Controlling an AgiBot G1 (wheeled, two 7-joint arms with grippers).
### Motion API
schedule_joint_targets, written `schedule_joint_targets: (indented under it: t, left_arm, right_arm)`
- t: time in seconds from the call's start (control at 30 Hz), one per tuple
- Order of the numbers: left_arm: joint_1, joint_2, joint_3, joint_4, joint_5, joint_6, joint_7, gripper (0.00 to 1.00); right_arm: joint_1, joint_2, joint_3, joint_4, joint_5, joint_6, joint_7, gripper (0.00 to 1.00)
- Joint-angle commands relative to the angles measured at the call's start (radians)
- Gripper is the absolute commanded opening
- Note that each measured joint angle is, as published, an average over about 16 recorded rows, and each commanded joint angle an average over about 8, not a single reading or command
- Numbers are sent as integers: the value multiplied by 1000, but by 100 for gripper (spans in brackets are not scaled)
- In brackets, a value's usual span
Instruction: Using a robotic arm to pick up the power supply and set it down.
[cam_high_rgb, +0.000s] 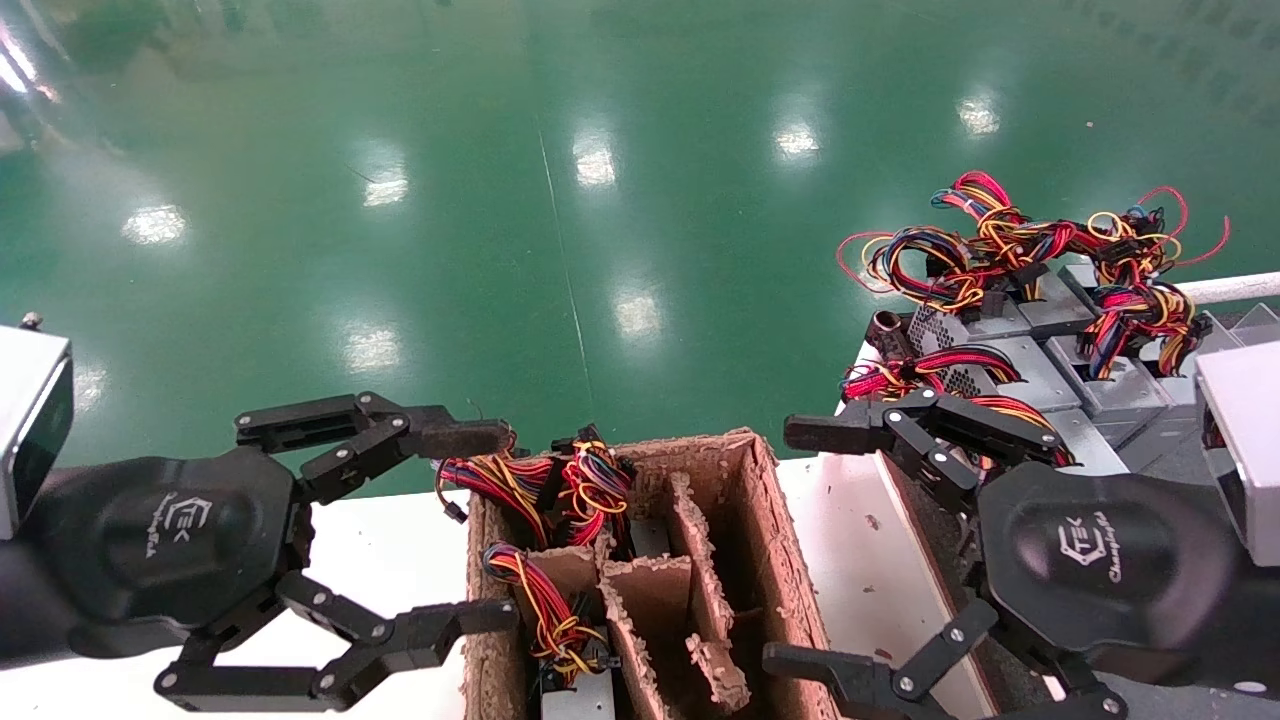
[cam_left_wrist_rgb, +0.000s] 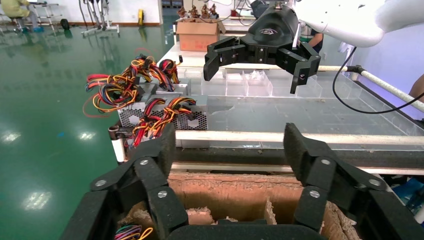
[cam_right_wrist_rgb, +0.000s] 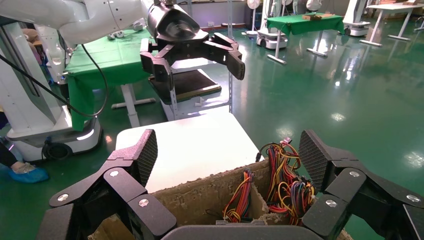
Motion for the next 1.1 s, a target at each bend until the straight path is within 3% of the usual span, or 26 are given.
schedule_joint_targets:
  t: [0.03,0.47,0.93,0.97,1.1]
  left_arm:
    - [0,0,0,0,0,0,0,0]
    - [0,0,0,0,0,0,0,0]
    - [-1,0,1,1,0,0,1,0]
    - [-1,0,1,1,0,0,1,6]
    - [-1,0,1,1,0,0,1,56]
  right_arm:
    - [0,0,0,0,0,0,0,100]
    - [4,-14,-18,-2,-34,23,11,100]
    - [54,-159,-149,-70,-259,144,62,100]
    - [56,-176,-162,-80,-279,156,64,100]
    - [63,-246,-208,-122,-348,200,75,100]
